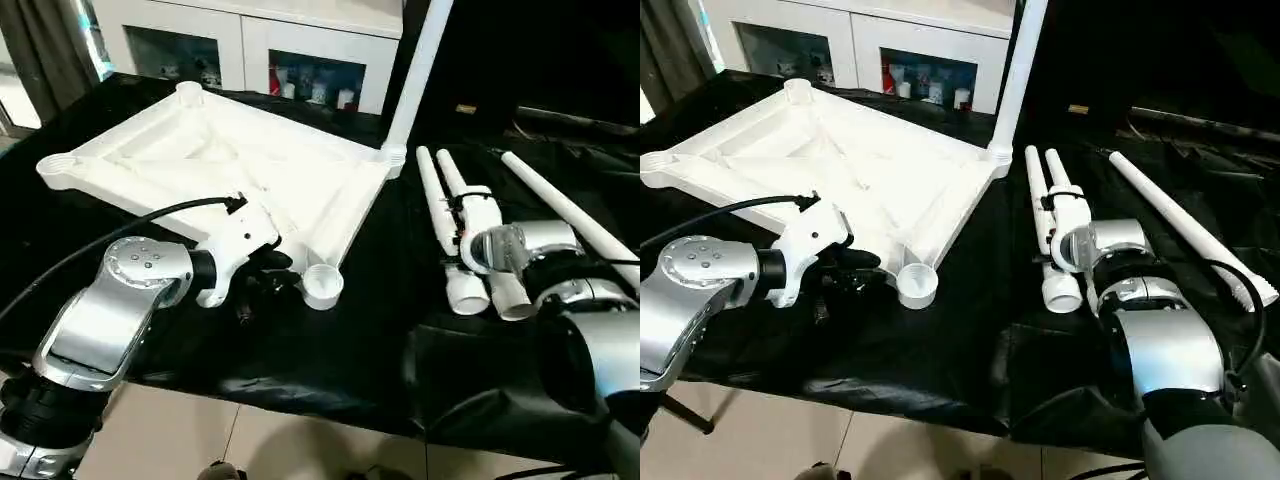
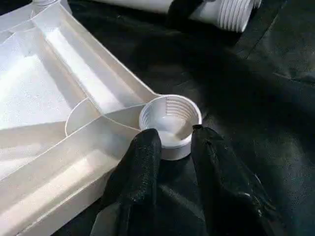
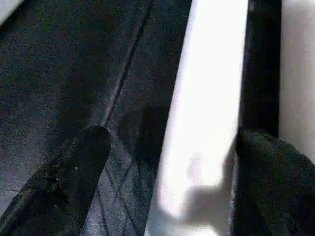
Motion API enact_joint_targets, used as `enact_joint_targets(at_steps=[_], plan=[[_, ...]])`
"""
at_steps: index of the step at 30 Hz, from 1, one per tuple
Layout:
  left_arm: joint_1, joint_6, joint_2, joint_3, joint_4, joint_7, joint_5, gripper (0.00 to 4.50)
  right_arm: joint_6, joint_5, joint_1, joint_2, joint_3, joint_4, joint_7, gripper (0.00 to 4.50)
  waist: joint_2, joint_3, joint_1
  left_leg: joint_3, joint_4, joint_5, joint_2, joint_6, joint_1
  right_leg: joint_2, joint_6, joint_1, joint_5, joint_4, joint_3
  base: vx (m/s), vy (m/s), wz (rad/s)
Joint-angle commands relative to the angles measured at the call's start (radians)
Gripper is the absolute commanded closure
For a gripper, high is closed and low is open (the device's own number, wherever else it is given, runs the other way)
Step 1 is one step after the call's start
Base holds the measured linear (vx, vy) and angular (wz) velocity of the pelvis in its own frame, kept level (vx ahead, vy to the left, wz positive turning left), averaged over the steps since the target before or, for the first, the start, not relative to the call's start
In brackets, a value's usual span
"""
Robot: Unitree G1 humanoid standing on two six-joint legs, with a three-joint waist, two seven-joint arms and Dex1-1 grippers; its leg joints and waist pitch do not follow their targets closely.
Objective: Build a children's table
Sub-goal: Pick table leg
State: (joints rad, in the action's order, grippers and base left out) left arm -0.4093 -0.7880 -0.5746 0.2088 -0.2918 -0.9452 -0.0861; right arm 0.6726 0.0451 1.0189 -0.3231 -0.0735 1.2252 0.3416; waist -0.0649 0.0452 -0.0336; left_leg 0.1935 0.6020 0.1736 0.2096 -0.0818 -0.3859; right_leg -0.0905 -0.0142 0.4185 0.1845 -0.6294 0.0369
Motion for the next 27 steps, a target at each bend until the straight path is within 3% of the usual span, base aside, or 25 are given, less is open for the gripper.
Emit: enact_joint_targets(at_steps=[1,18,27], plan=[[-0.011,-0.007,-0.004,-0.007,-0.025,0.004,-0.013,3.20,0.016,0.000,0.009,0.004,-0.013,0.017,0.010,0.27,0.013,-0.064,-0.001,0.001,-0.063,0.191,0.008,-0.035,0.017,-0.023,0.224,-0.046,0.126,0.059,-0.023,0.000,0.000,0.00],[-0.015,-0.003,-0.007,0.003,-0.027,0.026,-0.032,3.20,0.022,-0.005,-0.014,0.013,-0.010,0.061,0.018,1.73,0.006,-0.064,-0.002,0.001,-0.063,0.186,0.009,-0.038,0.016,-0.024,0.213,-0.046,0.149,0.059,-0.023,0.000,0.000,0.00],[-0.022,0.020,-0.001,0.008,-0.005,0.062,-0.017,3.20,0.017,0.047,-0.021,0.006,-0.075,0.068,-0.025,2.41,0.006,-0.064,-0.002,0.002,-0.062,0.191,0.008,-0.038,0.017,-0.023,0.209,-0.045,0.154,0.060,-0.022,0.000,0.000,0.00]])
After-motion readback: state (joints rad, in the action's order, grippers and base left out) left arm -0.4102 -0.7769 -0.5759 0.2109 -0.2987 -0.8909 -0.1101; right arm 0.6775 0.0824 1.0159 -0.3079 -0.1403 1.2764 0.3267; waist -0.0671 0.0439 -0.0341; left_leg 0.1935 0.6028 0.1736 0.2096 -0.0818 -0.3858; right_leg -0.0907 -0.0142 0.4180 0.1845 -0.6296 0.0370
